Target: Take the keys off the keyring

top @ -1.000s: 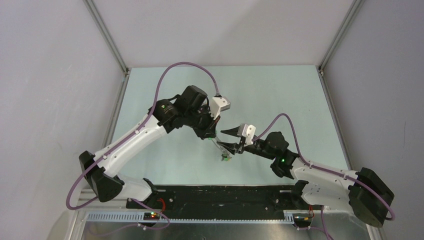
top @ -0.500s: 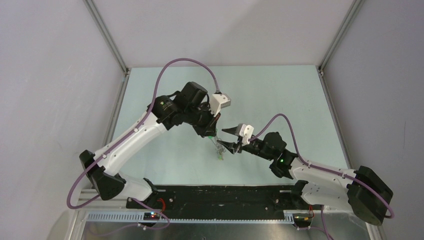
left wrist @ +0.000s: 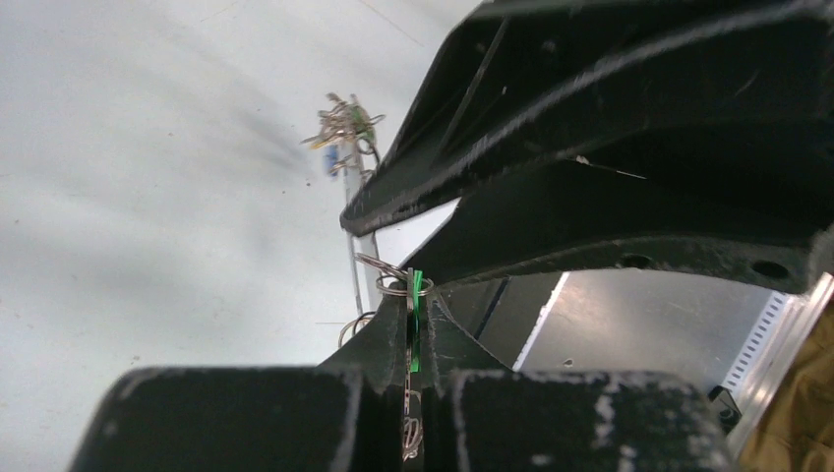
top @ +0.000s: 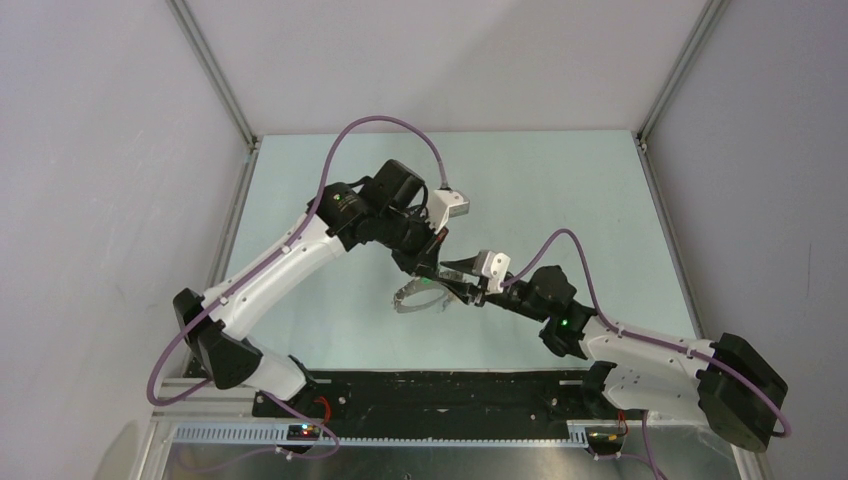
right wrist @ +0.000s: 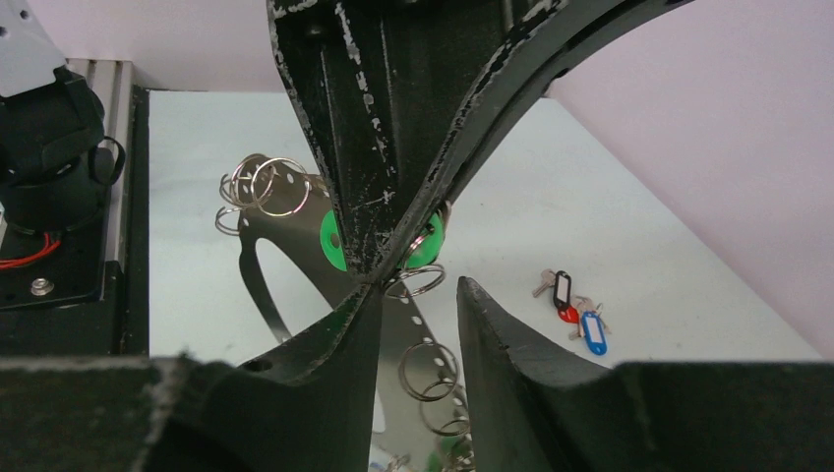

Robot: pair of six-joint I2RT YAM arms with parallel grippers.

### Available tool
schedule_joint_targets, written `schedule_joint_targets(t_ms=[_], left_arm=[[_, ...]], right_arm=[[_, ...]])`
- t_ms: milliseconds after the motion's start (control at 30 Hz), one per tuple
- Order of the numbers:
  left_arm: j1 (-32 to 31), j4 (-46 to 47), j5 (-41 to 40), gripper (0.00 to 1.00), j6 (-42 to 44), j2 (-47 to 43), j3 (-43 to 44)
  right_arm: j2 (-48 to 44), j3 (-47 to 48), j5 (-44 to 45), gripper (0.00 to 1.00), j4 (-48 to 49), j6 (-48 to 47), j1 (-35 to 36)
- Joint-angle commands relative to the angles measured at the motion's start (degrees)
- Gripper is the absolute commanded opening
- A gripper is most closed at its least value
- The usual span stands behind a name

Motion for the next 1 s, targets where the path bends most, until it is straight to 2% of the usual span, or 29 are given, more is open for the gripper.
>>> schedule_joint_targets(t_ms=[0,233,600,767,967], left_arm=[[-0.17,0.24,5.84,0.00,-1.62,-0.45,3.17],[0.05,0.22,8.41,0.00,-1.82,-0.90,2.30],[4.22,0.29,12.50,0.00,-3.56,-0.32,2.72],[4.52,0.29,13.20,0.00,-3.67,1.04,3.20],[6.07,0.28,14.16,0.00,-3.16,3.87,3.99]], right_arm=[[0.71,0.84,-0.12,0.28,4.12,-1.02,0.90],[-0.39,0.87,1.74,0.01,3.37,-1.59,1.67],[-7.57,-0.80,1.69,0.00,-3.60,-8.69,5.97],[-9.62,-0.80,3.92,0.00,-7.90,-18.85,12.16],[-8.39,-0.71,14.65,0.00,-9.29,-32.96,19.78]])
